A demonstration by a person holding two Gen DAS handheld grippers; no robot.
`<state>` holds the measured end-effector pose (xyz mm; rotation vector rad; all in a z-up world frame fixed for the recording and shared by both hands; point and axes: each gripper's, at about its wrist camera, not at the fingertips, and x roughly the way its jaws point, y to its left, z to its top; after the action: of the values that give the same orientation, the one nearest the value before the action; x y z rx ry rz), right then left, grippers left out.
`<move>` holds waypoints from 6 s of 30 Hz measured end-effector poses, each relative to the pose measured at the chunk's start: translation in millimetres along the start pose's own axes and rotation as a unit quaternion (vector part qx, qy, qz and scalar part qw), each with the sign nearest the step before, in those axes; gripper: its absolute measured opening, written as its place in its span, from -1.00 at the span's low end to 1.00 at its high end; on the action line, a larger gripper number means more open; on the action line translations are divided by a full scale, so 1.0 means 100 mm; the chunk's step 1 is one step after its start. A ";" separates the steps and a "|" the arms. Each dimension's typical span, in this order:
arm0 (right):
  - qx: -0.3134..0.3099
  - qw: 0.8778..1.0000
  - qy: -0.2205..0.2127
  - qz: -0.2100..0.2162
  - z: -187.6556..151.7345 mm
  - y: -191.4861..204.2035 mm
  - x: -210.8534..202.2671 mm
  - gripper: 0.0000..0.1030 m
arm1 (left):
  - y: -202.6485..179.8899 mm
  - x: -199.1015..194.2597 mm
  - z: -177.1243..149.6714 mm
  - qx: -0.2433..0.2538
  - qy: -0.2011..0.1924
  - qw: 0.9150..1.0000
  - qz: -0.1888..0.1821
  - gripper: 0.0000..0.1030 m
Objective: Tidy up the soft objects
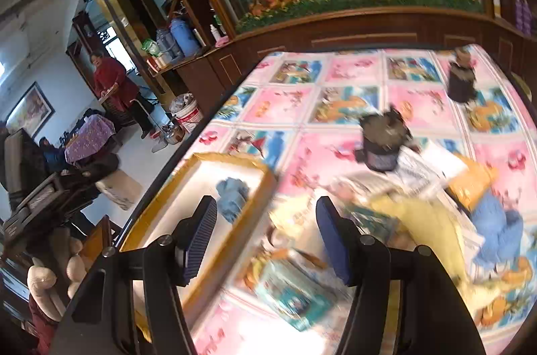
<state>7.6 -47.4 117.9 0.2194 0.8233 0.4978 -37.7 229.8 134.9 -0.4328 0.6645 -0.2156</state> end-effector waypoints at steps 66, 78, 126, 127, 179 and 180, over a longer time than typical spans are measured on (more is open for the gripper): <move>0.044 0.998 0.037 0.022 -0.96 -0.78 -0.38 0.19 | -1.15 0.75 -1.55 0.260 0.161 0.952 0.005 -0.89; 0.048 0.996 0.041 0.062 -1.03 -0.74 -0.36 0.19 | -0.84 0.29 -1.36 0.151 0.174 0.971 -0.068 0.03; -0.073 0.992 0.090 0.039 -1.16 -0.14 -0.24 -0.01 | 0.12 1.53 -0.30 -0.014 0.174 0.984 0.045 -0.63; -0.071 0.993 0.086 0.040 -1.15 -0.15 -0.25 -0.01 | 0.09 1.45 -0.30 -0.008 0.168 0.985 0.041 -0.64; -0.059 0.988 0.088 -0.109 -1.45 -0.60 -0.37 0.33 | -1.28 0.75 -2.00 0.278 0.154 0.937 0.142 0.19; -0.061 0.988 0.086 -0.113 -1.46 -0.60 -0.37 0.33 | -1.27 0.76 -1.99 0.276 0.154 0.938 0.141 0.20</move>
<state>-102.1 -118.3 22.5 -0.0315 0.9698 0.3547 -113.4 28.4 11.2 0.2448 0.9267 -0.1890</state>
